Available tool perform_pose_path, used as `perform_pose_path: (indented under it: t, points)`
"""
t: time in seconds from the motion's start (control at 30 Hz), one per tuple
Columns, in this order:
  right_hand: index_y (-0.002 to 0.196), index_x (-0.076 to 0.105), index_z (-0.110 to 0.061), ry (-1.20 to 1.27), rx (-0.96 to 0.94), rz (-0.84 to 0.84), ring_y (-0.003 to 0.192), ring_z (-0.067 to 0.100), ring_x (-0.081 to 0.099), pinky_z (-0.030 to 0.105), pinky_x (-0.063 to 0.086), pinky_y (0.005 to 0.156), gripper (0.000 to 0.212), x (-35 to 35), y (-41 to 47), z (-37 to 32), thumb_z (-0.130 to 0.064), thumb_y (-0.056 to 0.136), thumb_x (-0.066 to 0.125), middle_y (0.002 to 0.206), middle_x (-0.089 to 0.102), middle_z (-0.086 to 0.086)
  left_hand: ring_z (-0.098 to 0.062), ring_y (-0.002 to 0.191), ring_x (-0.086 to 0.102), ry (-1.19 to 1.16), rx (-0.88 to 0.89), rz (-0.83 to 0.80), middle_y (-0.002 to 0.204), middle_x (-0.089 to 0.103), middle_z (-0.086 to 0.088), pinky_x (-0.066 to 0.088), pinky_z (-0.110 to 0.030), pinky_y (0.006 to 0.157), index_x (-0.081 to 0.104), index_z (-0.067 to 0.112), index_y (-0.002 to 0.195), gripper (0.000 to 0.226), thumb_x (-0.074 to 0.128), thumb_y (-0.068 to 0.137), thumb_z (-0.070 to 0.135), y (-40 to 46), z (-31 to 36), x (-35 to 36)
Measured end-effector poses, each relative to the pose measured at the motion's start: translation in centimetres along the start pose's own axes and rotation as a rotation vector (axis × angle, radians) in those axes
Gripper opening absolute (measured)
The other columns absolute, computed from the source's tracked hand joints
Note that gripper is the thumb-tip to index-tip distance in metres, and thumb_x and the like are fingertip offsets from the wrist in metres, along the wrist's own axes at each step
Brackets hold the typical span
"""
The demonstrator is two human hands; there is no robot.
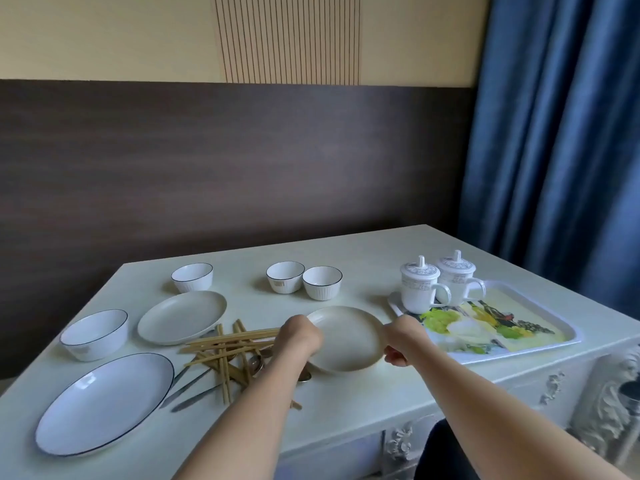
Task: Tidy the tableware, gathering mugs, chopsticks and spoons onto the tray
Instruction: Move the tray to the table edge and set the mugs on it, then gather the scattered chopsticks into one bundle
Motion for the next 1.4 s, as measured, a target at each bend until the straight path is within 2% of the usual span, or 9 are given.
perform_pose_path:
  t: [0.13, 0.27, 0.37, 0.47, 0.67, 0.8, 1.0, 1.17, 1.4]
  points:
    - [0.077, 0.049, -0.012, 0.105, 0.051, -0.087, 0.058, 0.020, 0.055, 0.019, 0.047, 0.039, 0.008, 4.3, -1.0, 1.6, -0.010, 0.085, 0.049, 0.084, 0.058, 0.013, -0.028, 0.099, 0.063, 0.028, -0.038, 0.037, 0.111, 0.066, -0.010, 0.043, -0.025, 0.070, 0.063, 0.011, 0.099, 0.019, 0.051, 0.085, 0.018, -0.9, -4.5, -1.6]
    - [0.083, 0.053, 0.005, 0.239, 0.287, -0.131, 0.038, 0.026, 0.056, 0.026, 0.049, 0.043, 0.010, 7.3, -1.4, 2.1, -0.004, 0.085, 0.049, 0.053, 0.058, 0.019, -0.027, 0.094, 0.063, 0.045, -0.099, 0.079, 0.111, 0.067, -0.007, 0.047, -0.026, 0.071, 0.065, 0.011, 0.104, 0.023, 0.050, 0.088, 0.019, -1.8, -8.4, -2.6]
    - [0.078, 0.053, 0.006, 0.408, 0.293, -0.079, 0.027, 0.023, 0.051, 0.031, 0.048, 0.047, 0.016, 7.8, -1.1, 2.0, -0.005, 0.088, 0.049, 0.046, 0.057, 0.017, -0.027, 0.095, 0.061, 0.027, -0.117, 0.112, 0.112, 0.065, -0.007, 0.048, -0.028, 0.075, 0.061, 0.015, 0.101, 0.018, 0.048, 0.089, 0.017, -2.0, -10.5, -2.9]
    - [0.091, 0.058, 0.007, 0.558, 0.265, -0.021, 0.026, 0.023, 0.054, 0.028, 0.049, 0.048, 0.025, 7.4, -0.7, 1.9, -0.013, 0.090, 0.044, 0.039, 0.059, 0.015, -0.028, 0.095, 0.059, 0.056, -0.119, 0.184, 0.114, 0.064, -0.007, 0.041, -0.027, 0.070, 0.057, 0.015, 0.099, 0.014, 0.047, 0.091, 0.019, -1.5, -11.6, -3.4]
    - [0.115, 0.053, 0.005, 0.759, 0.262, 0.051, 0.022, 0.023, 0.052, 0.019, 0.042, 0.028, 0.032, 7.2, 0.6, 1.0, -0.002, 0.086, 0.043, 0.078, 0.062, 0.016, -0.026, 0.111, 0.058, 0.101, -0.077, 0.285, 0.123, 0.062, -0.001, 0.046, -0.029, 0.087, 0.059, 0.019, 0.117, 0.028, 0.046, 0.092, 0.021, -0.7, -12.1, -4.5]
    - [0.103, 0.054, 0.003, 0.790, 0.292, 0.046, 0.023, 0.022, 0.051, 0.019, 0.041, 0.030, 0.021, 8.0, 1.1, 0.2, 0.000, 0.086, 0.043, 0.065, 0.052, 0.010, -0.027, 0.112, 0.059, 0.060, -0.079, 0.297, 0.121, 0.064, -0.003, 0.048, -0.030, 0.091, 0.058, 0.020, 0.119, 0.030, 0.047, 0.091, 0.023, 0.8, -13.1, -5.1]
    - [0.081, 0.044, -0.003, 0.672, 0.287, -0.028, 0.021, 0.018, 0.051, 0.021, 0.041, 0.042, 0.014, 9.9, 0.6, -1.1, -0.009, 0.090, 0.036, 0.073, 0.062, 0.016, -0.028, 0.117, 0.055, -0.092, -0.089, 0.339, 0.128, 0.059, -0.005, 0.044, -0.031, 0.094, 0.049, 0.017, 0.132, 0.040, 0.043, 0.092, 0.017, 2.7, -14.1, -5.3]
    - [0.085, 0.055, -0.005, 0.389, -0.092, -0.084, 0.045, 0.019, 0.051, 0.020, 0.036, 0.041, 0.013, 13.2, -0.8, -3.9, -0.006, 0.087, 0.042, 0.063, 0.062, 0.006, -0.026, 0.115, 0.056, -0.106, -0.070, 0.401, 0.123, 0.063, -0.003, 0.044, -0.029, 0.091, 0.053, 0.018, 0.129, 0.040, 0.043, 0.091, 0.012, 4.2, -14.8, -4.6]
    - [0.113, 0.064, -0.021, -0.367, -0.732, 0.059, 0.108, 0.025, 0.053, 0.031, 0.046, 0.084, 0.028, 18.7, -1.6, -6.2, -0.020, 0.092, 0.046, 0.111, 0.063, 0.001, -0.024, 0.114, 0.056, -0.332, -0.069, 0.466, 0.115, 0.066, -0.003, 0.040, -0.025, 0.094, 0.052, 0.011, 0.129, 0.047, 0.043, 0.086, -0.004, 6.2, -16.5, -5.2]
Point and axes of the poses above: each hand's wrist, its own y-axis towards the middle knuckle, its own x-axis out of the palm, z = x × y, the point moved 2 cm from there along y, towards the middle knuckle
